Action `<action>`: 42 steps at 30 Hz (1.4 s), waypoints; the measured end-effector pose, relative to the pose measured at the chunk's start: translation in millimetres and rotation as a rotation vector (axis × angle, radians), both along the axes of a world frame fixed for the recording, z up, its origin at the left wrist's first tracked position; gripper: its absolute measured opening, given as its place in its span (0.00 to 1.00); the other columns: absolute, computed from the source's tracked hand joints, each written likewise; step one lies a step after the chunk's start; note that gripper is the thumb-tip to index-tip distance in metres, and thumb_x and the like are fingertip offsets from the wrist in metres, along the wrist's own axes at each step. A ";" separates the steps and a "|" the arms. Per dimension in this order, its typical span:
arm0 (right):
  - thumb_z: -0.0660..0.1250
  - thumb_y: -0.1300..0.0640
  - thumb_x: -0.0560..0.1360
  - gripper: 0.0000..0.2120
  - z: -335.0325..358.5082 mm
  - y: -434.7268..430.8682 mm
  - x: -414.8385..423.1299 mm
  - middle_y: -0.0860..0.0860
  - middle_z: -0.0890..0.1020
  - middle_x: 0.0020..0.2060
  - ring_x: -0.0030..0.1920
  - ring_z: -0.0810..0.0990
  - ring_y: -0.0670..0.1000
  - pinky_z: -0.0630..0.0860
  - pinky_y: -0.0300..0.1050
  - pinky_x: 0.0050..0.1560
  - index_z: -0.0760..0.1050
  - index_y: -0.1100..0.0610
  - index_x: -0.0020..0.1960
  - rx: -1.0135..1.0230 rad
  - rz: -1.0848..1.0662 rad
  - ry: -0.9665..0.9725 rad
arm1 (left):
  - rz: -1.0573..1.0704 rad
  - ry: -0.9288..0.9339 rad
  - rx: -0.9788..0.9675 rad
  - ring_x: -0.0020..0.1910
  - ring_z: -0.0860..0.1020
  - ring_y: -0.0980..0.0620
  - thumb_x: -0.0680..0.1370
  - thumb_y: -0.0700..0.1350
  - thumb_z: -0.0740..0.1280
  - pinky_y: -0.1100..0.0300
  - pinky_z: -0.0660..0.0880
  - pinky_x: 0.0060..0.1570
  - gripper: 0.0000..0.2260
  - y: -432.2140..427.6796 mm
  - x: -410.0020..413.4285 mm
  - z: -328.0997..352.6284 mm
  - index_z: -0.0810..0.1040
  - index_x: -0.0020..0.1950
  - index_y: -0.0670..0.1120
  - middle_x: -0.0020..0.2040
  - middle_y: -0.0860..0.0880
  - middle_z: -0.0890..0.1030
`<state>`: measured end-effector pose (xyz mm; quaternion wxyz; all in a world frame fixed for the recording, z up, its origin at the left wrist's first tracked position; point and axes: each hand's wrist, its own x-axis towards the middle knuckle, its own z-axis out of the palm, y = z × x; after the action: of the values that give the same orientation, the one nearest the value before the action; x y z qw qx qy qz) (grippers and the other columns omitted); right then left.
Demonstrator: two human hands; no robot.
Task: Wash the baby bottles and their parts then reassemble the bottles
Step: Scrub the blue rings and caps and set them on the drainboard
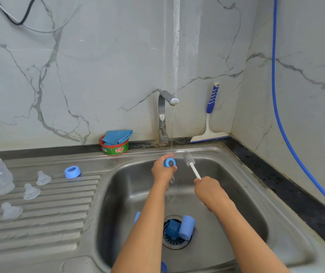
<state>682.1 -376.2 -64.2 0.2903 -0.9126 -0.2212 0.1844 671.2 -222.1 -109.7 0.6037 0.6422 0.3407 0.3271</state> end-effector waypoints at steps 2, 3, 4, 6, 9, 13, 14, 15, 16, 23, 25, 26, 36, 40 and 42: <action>0.50 0.59 0.82 0.16 -2.7 1.2 -0.8 0.50 0.67 0.35 0.37 0.71 0.53 0.67 0.40 0.32 0.71 0.63 0.63 -0.029 0.011 0.009 | 0.012 0.052 0.087 0.50 0.76 0.53 0.73 0.29 0.66 0.65 0.75 0.47 0.20 -1.1 -3.9 0.5 0.81 0.58 0.49 0.56 0.49 0.78; 0.51 0.58 0.82 0.16 -2.8 -0.4 -1.3 0.51 0.69 0.36 0.35 0.71 0.52 0.67 0.41 0.31 0.71 0.64 0.62 -0.018 -0.011 0.027 | 0.001 0.069 0.107 0.49 0.76 0.53 0.74 0.29 0.65 0.66 0.74 0.46 0.19 -2.5 -4.5 1.6 0.81 0.57 0.48 0.56 0.49 0.78; 0.52 0.56 0.82 0.16 -3.8 -0.6 -1.9 0.53 0.71 0.38 0.33 0.70 0.50 0.66 0.40 0.30 0.71 0.64 0.62 -0.024 -0.013 0.044 | -0.009 0.075 0.117 0.49 0.76 0.53 0.73 0.28 0.65 0.65 0.74 0.45 0.19 -2.9 -7.3 3.2 0.82 0.55 0.48 0.56 0.49 0.79; 0.52 0.56 0.82 0.16 -4.1 -2.4 -2.8 0.55 0.72 0.41 0.31 0.67 0.48 0.64 0.39 0.28 0.70 0.64 0.62 -0.070 0.008 0.055 | -0.042 0.078 0.120 0.49 0.77 0.53 0.72 0.28 0.66 0.65 0.75 0.46 0.18 -3.5 -9.8 7.3 0.82 0.54 0.47 0.56 0.47 0.81; 0.51 0.55 0.82 0.17 -2.9 -1.3 -7.5 0.55 0.72 0.43 0.31 0.66 0.48 0.64 0.39 0.29 0.70 0.64 0.64 -0.106 0.034 0.051 | -0.028 0.041 -0.003 0.42 0.79 0.53 0.72 0.31 0.70 0.63 0.79 0.43 0.16 -2.4 -17.2 16.6 0.80 0.57 0.46 0.51 0.46 0.80; 0.49 0.60 0.82 0.14 -3.9 7.9 -23.1 0.51 0.66 0.34 0.30 0.63 0.47 0.62 0.37 0.27 0.71 0.62 0.58 -0.148 0.116 0.063 | 0.112 -0.039 -0.213 0.38 0.77 0.54 0.72 0.37 0.73 0.61 0.78 0.46 0.15 7.4 -33.2 22.1 0.77 0.57 0.42 0.48 0.47 0.77; 0.49 0.59 0.82 0.12 -5.7 10.7 -25.5 0.52 0.68 0.34 0.29 0.65 0.48 0.63 0.38 0.25 0.71 0.61 0.54 -0.155 0.147 0.063 | 0.113 0.007 -0.169 0.41 0.77 0.54 0.71 0.38 0.75 0.63 0.76 0.44 0.15 11.2 -36.7 22.9 0.76 0.55 0.42 0.48 0.48 0.77; 0.50 0.58 0.81 0.12 -6.1 14.0 -30.2 0.53 0.70 0.34 0.28 0.67 0.50 0.64 0.39 0.23 0.70 0.61 0.50 -0.156 0.182 0.056 | 0.123 0.026 -0.133 0.43 0.77 0.53 0.70 0.38 0.76 0.63 0.74 0.44 0.17 15.9 -43.1 24.3 0.77 0.55 0.43 0.48 0.48 0.78; 0.51 0.56 0.81 0.12 -6.9 17.1 -33.5 0.54 0.71 0.34 0.26 0.69 0.51 0.64 0.38 0.22 0.70 0.61 0.47 -0.149 0.201 0.043 | 0.142 0.024 -0.097 0.45 0.76 0.52 0.69 0.37 0.76 0.63 0.74 0.44 0.18 19.4 -49.6 27.9 0.77 0.56 0.42 0.49 0.47 0.78; 0.52 0.55 0.82 0.13 -9.3 33.5 -55.3 0.52 0.70 0.34 0.28 0.66 0.49 0.61 0.39 0.25 0.70 0.61 0.44 -0.133 0.311 -0.008 | 0.119 0.520 0.167 0.59 0.77 0.47 0.69 0.45 0.77 0.58 0.74 0.57 0.23 64.1 -117.8 36.2 0.78 0.61 0.42 0.60 0.46 0.78; 0.52 0.55 0.82 0.14 -6.5 36.5 -62.7 0.52 0.69 0.34 0.29 0.66 0.49 0.60 0.39 0.26 0.67 0.59 0.40 -0.171 0.341 -0.022 | 0.195 0.583 0.137 0.58 0.78 0.46 0.68 0.45 0.77 0.58 0.75 0.55 0.21 80.1 -141.0 32.9 0.78 0.60 0.45 0.59 0.46 0.79; 0.52 0.56 0.82 0.14 -5.3 39.1 -65.2 0.52 0.69 0.34 0.29 0.66 0.50 0.61 0.39 0.26 0.66 0.59 0.39 -0.166 0.356 -0.030 | 0.283 0.556 0.142 0.58 0.77 0.46 0.69 0.45 0.76 0.57 0.75 0.55 0.20 85.4 -151.9 32.7 0.78 0.59 0.46 0.58 0.46 0.80; 0.52 0.56 0.81 0.14 0.0 70.0 -82.1 0.54 0.70 0.32 0.27 0.66 0.52 0.63 0.39 0.24 0.67 0.60 0.40 -0.065 0.383 -0.009 | 0.627 0.591 0.247 0.57 0.75 0.44 0.71 0.47 0.72 0.56 0.74 0.50 0.16 128.4 -229.7 28.0 0.79 0.58 0.49 0.58 0.44 0.78; 0.52 0.55 0.81 0.14 -2.1 76.2 -85.6 0.54 0.69 0.31 0.25 0.65 0.51 0.62 0.38 0.23 0.65 0.59 0.39 -0.030 0.373 0.022 | 0.658 0.657 0.218 0.65 0.68 0.41 0.74 0.50 0.71 0.53 0.69 0.59 0.17 132.4 -234.0 18.4 0.76 0.62 0.49 0.64 0.46 0.75; 0.52 0.55 0.81 0.14 -1.8 78.0 -85.7 0.54 0.69 0.32 0.26 0.66 0.52 0.63 0.38 0.24 0.66 0.59 0.39 -0.026 0.369 0.036 | 0.658 0.685 0.226 0.63 0.68 0.42 0.73 0.50 0.72 0.52 0.68 0.61 0.19 131.7 -233.8 16.1 0.75 0.62 0.49 0.62 0.46 0.76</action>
<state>596.4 -298.2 -66.0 0.2437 -0.8567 -0.3774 0.2535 437.3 -90.4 -93.6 0.2482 0.6327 0.6670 0.3052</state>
